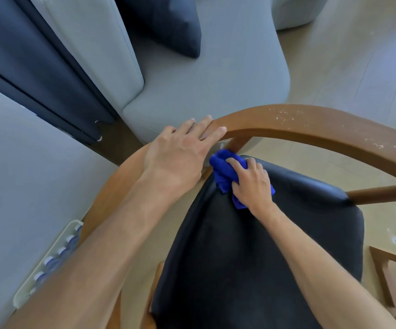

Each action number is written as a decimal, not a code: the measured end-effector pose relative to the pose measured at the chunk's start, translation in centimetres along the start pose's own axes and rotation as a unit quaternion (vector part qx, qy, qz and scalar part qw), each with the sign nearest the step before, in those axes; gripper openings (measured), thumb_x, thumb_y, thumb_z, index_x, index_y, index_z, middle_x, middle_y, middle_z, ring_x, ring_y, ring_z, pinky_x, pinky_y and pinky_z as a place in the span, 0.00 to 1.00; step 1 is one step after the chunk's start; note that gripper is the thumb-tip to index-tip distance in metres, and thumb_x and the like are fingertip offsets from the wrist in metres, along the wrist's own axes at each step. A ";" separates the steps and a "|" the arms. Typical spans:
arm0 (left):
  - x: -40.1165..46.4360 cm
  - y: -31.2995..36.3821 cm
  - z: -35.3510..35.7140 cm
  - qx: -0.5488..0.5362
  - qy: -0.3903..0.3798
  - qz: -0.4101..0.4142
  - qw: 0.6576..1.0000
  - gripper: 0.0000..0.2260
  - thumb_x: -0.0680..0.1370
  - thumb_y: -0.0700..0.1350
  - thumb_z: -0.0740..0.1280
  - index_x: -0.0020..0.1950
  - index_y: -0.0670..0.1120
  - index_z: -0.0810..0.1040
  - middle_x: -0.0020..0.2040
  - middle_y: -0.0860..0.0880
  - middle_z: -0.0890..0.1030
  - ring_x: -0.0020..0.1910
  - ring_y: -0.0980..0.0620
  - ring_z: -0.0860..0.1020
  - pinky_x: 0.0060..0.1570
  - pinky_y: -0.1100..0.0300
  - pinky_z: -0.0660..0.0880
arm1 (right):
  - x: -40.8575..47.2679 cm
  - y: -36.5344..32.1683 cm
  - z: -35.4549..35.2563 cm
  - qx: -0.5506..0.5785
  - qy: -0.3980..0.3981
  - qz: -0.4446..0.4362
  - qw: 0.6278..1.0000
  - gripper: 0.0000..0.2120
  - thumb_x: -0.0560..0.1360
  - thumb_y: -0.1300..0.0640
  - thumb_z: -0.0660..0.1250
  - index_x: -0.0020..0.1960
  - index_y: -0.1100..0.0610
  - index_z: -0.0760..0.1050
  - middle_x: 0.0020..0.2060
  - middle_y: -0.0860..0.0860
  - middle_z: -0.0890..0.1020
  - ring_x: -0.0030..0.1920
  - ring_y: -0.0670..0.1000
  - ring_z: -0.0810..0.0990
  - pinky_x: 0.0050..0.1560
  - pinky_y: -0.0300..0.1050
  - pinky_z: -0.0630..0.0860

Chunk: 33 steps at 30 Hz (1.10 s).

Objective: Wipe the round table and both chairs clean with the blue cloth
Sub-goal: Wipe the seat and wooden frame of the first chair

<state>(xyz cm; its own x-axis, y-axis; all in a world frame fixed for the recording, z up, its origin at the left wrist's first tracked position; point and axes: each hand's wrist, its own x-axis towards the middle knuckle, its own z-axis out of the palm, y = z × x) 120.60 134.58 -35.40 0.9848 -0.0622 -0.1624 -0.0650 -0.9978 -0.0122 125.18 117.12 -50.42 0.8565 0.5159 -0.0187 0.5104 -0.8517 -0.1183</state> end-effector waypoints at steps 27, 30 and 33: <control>0.9 -2.1 2.7 0.016 0.075 0.028 0.997 0.39 0.64 0.33 0.64 0.73 0.55 0.65 0.70 0.47 0.71 0.61 0.42 0.76 0.42 0.48 0.74 | -19.0 19.7 -2.9 0.136 0.010 0.341 0.930 0.29 0.71 0.64 0.68 0.70 0.53 0.68 0.55 0.57 0.73 0.50 0.60 0.75 0.49 0.52 0.74; 1.1 -2.4 3.3 0.026 0.072 0.030 0.997 0.39 0.65 0.34 0.63 0.74 0.57 0.62 0.71 0.48 0.70 0.60 0.43 0.75 0.40 0.49 0.73 | -23.0 17.6 -2.4 0.218 0.055 0.485 0.845 0.28 0.72 0.64 0.67 0.70 0.51 0.67 0.58 0.57 0.73 0.49 0.55 0.74 0.49 0.46 0.67; 1.1 -2.1 3.1 0.038 0.064 0.024 0.997 0.38 0.66 0.34 0.63 0.74 0.56 0.62 0.71 0.48 0.70 0.61 0.43 0.75 0.42 0.47 0.74 | -28.2 11.5 -1.8 0.203 -0.007 0.324 0.924 0.30 0.63 0.64 0.71 0.64 0.50 0.73 0.53 0.54 0.76 0.46 0.56 0.78 0.47 0.44 0.74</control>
<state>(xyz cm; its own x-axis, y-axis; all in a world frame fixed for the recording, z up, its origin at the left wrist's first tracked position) 121.29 136.72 -38.57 0.9925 -0.1163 -0.0375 -0.1191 -0.9894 -0.0825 107.04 92.67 -49.45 0.9695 -0.0871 -0.2293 -0.1830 -0.8794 -0.4395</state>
